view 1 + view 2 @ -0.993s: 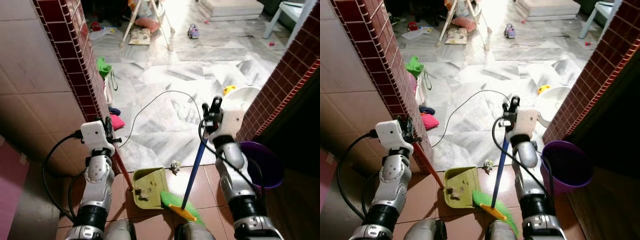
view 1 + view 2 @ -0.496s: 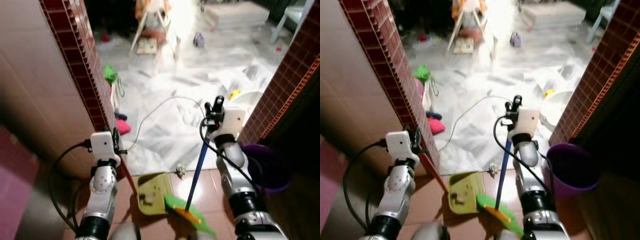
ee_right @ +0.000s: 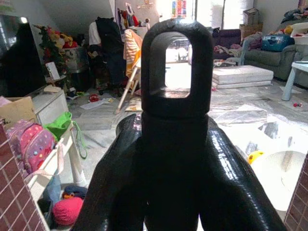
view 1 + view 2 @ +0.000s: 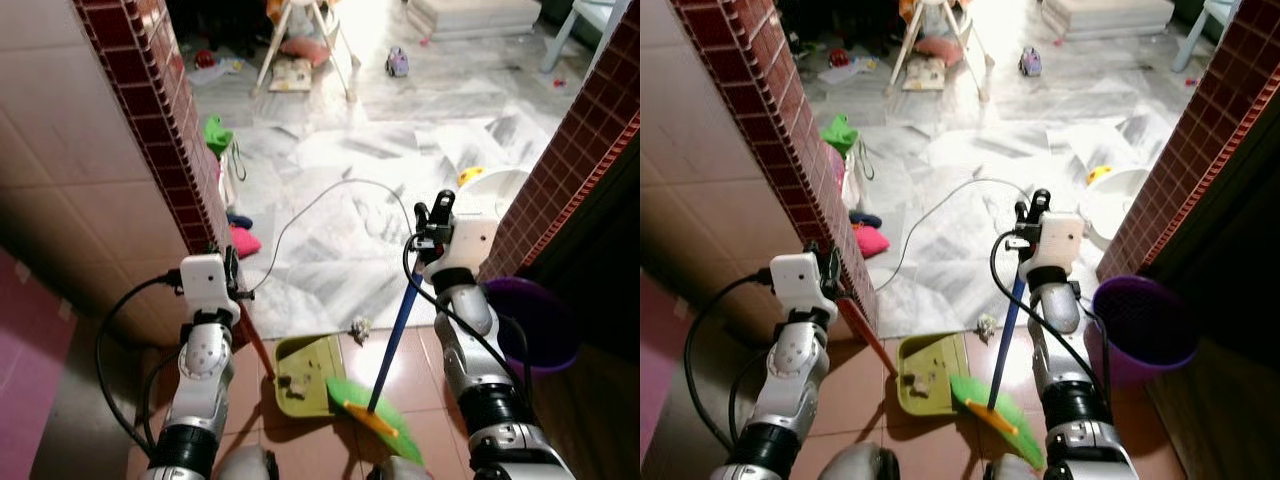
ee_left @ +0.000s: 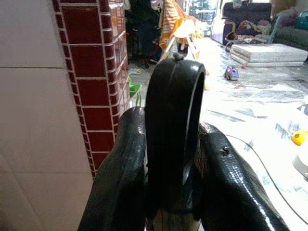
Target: Sweep floor
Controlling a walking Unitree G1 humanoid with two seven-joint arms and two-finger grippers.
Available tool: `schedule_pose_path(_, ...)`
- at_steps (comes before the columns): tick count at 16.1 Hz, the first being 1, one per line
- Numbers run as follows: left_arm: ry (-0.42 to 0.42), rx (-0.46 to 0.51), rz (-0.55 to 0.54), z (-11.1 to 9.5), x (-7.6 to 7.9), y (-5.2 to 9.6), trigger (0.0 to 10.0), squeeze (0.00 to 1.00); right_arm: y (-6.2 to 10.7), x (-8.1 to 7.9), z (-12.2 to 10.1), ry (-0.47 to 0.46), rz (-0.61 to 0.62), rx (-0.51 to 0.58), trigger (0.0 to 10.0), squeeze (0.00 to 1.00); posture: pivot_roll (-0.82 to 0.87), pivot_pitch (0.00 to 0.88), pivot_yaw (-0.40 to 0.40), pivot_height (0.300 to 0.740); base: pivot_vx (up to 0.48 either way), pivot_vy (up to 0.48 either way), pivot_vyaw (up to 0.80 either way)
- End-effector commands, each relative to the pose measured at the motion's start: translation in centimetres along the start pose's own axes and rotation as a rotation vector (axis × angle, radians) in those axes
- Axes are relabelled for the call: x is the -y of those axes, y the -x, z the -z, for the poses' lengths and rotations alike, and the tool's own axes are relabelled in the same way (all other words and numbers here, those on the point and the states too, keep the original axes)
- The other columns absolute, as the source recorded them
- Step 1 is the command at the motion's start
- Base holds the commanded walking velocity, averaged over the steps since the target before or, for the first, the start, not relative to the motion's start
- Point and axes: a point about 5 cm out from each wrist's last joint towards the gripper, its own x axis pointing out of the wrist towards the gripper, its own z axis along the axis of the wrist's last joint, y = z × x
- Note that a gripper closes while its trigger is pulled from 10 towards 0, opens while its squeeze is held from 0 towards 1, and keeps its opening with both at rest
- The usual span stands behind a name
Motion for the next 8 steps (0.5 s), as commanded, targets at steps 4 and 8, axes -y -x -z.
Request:
schedule_pose_path(4, -0.034, -0.061, 0.021, 1.08, -0.03, 0.56, 10.0, 0.00, -0.43, 0.11, -0.44, -0.008, 0.008, 0.019, 10.0, 0.00, -0.08, 0.000, 0.053, 0.740, -0.404, 0.000, 0.00)
schedule_pose_path(8, -0.032, -0.063, 0.021, 1.06, -0.07, 0.45, 10.0, 0.00, -0.77, 0.42, -0.75, 0.003, 0.023, 0.031, 10.0, 0.00, -0.08, 0.000, 0.054, 0.740, -0.345, 0.000, 0.00)
